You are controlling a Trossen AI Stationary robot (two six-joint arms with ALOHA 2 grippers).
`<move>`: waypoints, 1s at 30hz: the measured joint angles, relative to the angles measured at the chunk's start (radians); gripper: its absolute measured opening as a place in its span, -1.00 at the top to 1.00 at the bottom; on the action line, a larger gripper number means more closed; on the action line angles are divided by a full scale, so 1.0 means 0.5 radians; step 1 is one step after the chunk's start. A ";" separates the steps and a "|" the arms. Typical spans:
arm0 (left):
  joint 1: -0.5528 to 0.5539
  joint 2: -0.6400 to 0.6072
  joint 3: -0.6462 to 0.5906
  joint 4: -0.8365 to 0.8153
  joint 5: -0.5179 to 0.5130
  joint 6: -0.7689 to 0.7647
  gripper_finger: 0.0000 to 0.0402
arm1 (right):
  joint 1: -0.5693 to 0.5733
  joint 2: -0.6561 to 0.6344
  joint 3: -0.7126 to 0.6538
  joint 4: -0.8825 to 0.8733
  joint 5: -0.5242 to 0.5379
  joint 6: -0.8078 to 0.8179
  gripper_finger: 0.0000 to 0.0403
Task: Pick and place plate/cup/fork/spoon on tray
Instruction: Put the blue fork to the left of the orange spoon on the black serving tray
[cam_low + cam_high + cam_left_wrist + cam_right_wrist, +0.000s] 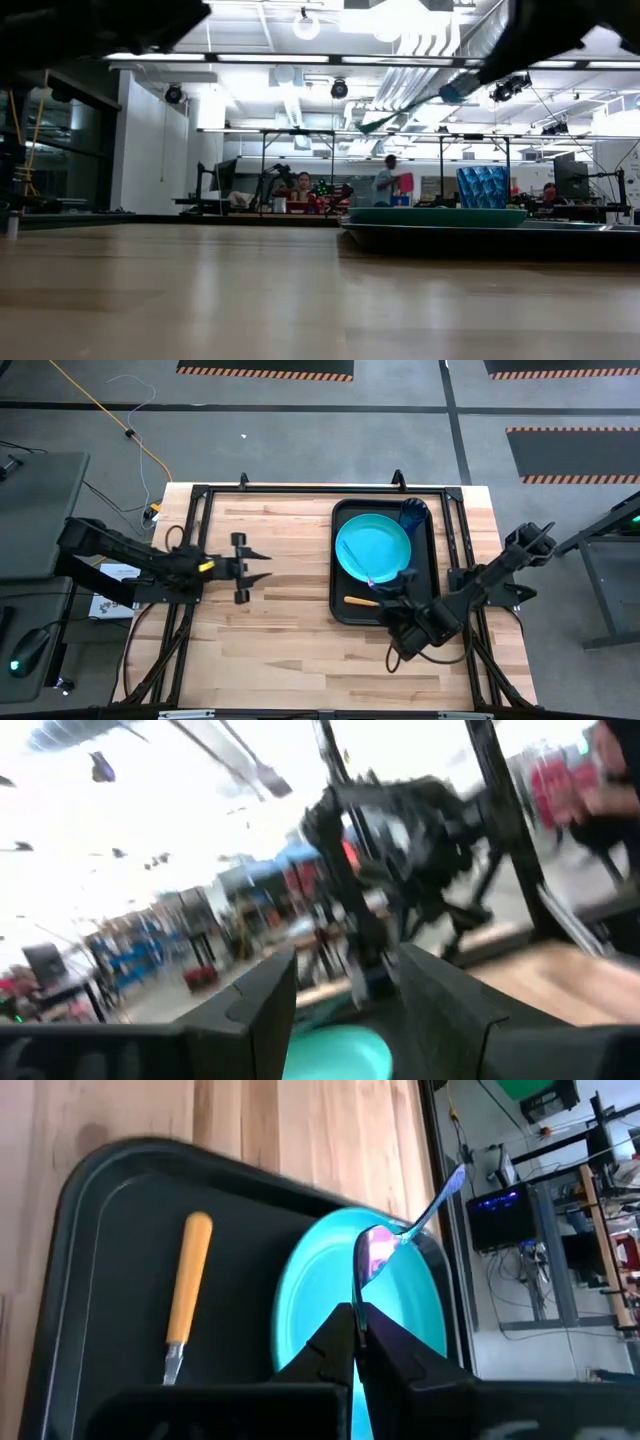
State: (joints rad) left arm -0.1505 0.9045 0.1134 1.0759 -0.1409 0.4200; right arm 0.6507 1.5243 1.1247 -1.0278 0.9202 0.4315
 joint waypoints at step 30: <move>0.001 -0.012 -0.078 -0.173 -0.470 -0.483 0.17 | -0.144 -0.685 -1.008 2.170 -0.550 -1.217 1.00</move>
State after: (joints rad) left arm -0.1501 0.8983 0.0742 0.9896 -0.3758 0.1786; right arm 0.5788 1.1820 0.6206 0.0574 0.6453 -0.1768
